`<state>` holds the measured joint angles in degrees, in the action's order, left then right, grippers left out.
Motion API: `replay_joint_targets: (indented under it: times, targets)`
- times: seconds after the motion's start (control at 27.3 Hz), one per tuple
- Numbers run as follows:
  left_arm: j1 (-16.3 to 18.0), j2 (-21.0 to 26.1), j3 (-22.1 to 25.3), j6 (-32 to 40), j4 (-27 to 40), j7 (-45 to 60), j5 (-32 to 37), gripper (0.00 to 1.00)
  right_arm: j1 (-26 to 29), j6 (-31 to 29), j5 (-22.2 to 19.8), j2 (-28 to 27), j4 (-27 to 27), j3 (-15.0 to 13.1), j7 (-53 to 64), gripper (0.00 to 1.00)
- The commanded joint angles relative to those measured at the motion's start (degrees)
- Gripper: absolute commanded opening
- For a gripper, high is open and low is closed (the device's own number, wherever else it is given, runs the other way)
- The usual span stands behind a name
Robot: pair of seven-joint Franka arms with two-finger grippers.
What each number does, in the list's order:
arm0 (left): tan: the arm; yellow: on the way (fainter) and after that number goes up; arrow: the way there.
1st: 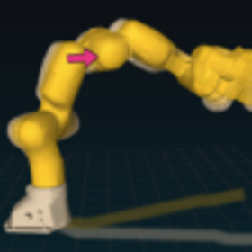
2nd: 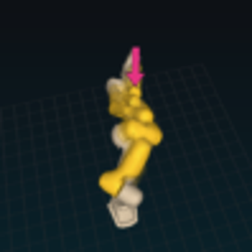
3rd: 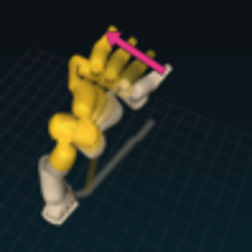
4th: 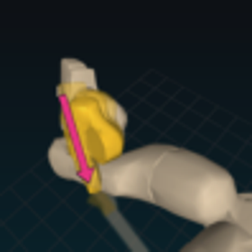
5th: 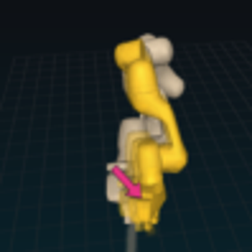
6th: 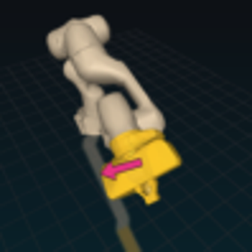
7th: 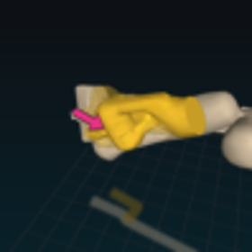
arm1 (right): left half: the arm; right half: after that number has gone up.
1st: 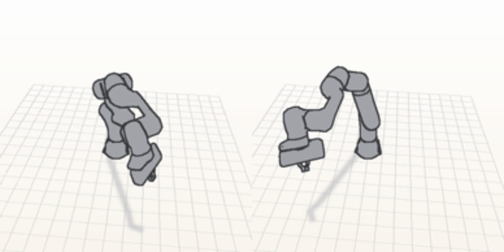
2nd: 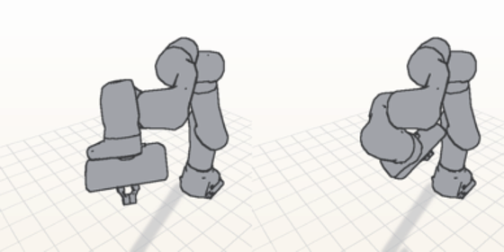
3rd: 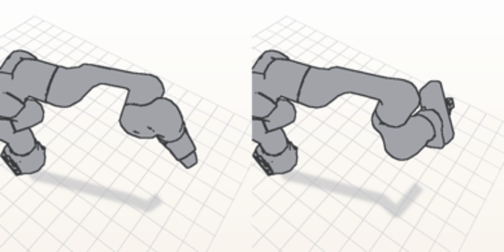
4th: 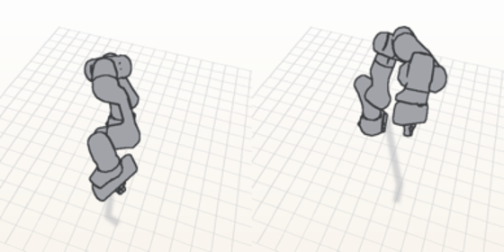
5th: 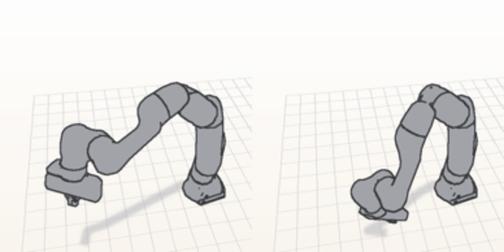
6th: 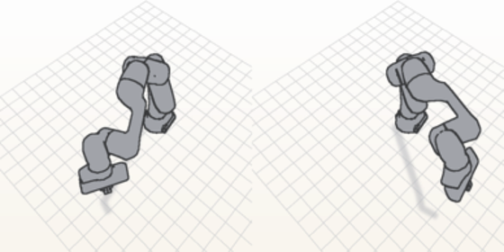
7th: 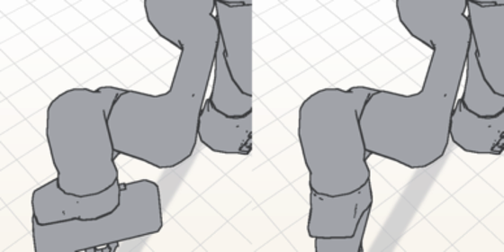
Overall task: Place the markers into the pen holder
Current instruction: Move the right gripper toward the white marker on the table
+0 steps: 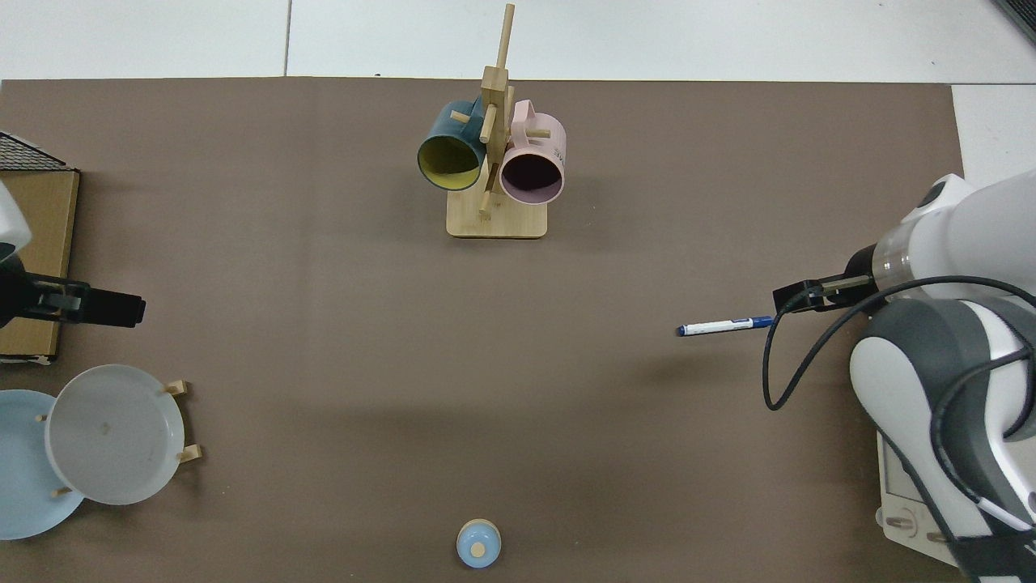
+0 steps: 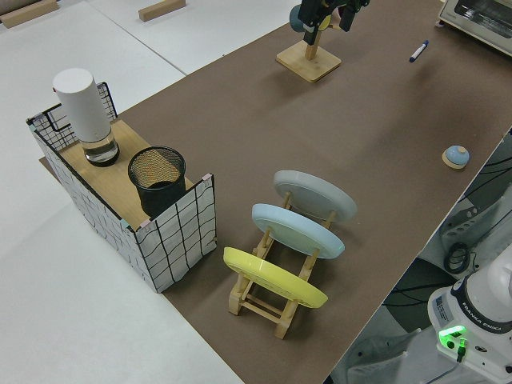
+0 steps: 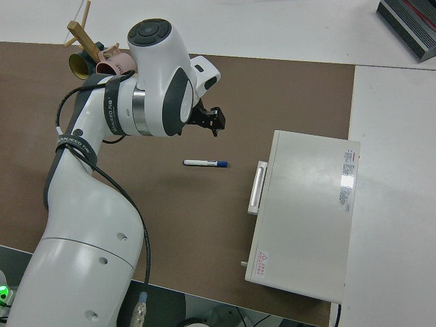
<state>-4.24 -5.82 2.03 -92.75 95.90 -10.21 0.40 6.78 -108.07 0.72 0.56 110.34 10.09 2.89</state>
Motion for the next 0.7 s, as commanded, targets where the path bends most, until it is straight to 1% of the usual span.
replay_joint_targets:
  times: [0.0, 0.15, 0.37, 0.55, 0.66]
  targets:
    - [-0.42, -0.60, 0.43, 0.29, 0.96, 0.45, 0.48, 1.00, 1.49, -5.65, 0.08, -1.61, 3.83, 0.37, 8.34, 1.00]
    - [-0.42, -0.60, 0.34, 0.29, 0.96, 0.45, 0.48, 1.00, 2.54, -8.73, -0.02, -3.54, 4.89, 0.37, 14.50, 1.00]
    - [-0.42, -0.51, 0.34, 0.20, 1.04, 0.45, 0.48, 1.00, 2.98, -9.17, -1.07, -4.77, 5.15, 0.37, 18.12, 1.00]
    - [-0.42, -0.51, 0.43, 0.02, 1.31, 0.37, 0.48, 1.00, 2.80, -9.17, -0.98, -4.95, 5.15, 0.46, 13.21, 1.00]
    - [-0.42, -0.60, 0.52, -0.06, 1.31, 0.37, 0.48, 1.00, 2.63, -9.09, -0.89, -4.95, 5.24, 0.46, 5.67, 1.00]
